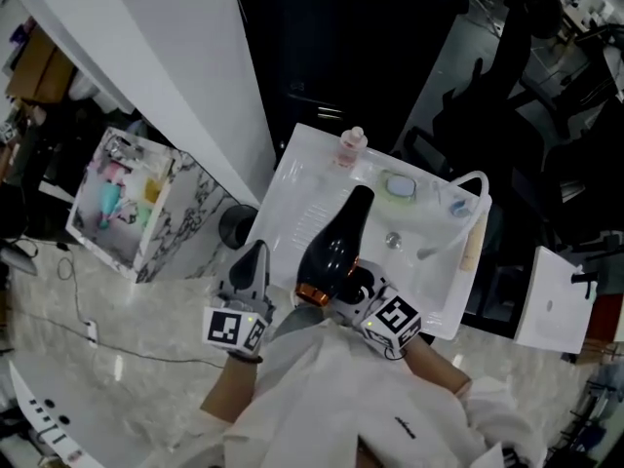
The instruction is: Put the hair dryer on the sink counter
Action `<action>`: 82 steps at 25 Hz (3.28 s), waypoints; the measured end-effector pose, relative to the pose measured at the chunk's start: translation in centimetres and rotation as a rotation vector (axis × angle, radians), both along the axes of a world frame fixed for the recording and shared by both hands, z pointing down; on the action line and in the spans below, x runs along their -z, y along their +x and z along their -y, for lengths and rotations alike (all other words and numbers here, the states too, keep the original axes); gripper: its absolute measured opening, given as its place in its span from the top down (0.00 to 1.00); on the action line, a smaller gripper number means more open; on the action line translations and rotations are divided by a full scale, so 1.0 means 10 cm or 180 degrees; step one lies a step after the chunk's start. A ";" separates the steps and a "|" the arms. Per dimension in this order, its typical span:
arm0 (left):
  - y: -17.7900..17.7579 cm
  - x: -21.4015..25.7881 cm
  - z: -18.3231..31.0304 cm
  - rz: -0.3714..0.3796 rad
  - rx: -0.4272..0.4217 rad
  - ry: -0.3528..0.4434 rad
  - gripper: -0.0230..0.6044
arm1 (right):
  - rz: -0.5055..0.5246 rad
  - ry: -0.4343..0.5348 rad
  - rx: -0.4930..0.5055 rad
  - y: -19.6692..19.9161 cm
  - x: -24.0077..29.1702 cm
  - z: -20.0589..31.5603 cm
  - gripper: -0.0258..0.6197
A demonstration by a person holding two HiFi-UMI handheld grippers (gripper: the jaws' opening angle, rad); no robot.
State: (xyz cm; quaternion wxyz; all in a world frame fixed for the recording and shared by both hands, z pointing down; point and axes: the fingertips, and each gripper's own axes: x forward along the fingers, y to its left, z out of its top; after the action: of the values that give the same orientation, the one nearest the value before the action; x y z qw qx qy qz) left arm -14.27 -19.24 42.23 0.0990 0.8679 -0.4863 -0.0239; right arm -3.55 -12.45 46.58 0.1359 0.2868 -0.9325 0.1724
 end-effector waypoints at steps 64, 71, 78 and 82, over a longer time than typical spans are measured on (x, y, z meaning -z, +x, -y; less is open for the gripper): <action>0.12 -1.92 0.90 0.0369 -0.0242 -0.0954 0.93 | -0.1400 -0.0967 0.0803 -0.24 -2.52 0.91 0.51; 0.09 -1.93 0.90 0.0344 -0.0259 -0.0958 0.93 | -0.1474 -0.0975 0.0925 -0.25 -2.64 0.93 0.51; 0.11 -1.95 0.87 0.0340 -0.0288 -0.0951 0.93 | -0.1495 -0.0945 0.0991 -0.28 -2.70 0.94 0.51; 0.13 -1.99 0.84 0.0344 -0.0308 -0.0975 0.93 | -0.1504 -0.0935 0.1013 -0.28 -2.72 0.95 0.51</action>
State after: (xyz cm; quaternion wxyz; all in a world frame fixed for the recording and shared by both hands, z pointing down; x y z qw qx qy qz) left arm -12.93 -27.67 62.17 0.2048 0.8651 -0.4465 0.1020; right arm -6.38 -21.99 73.79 0.4139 0.1468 -0.8734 0.2105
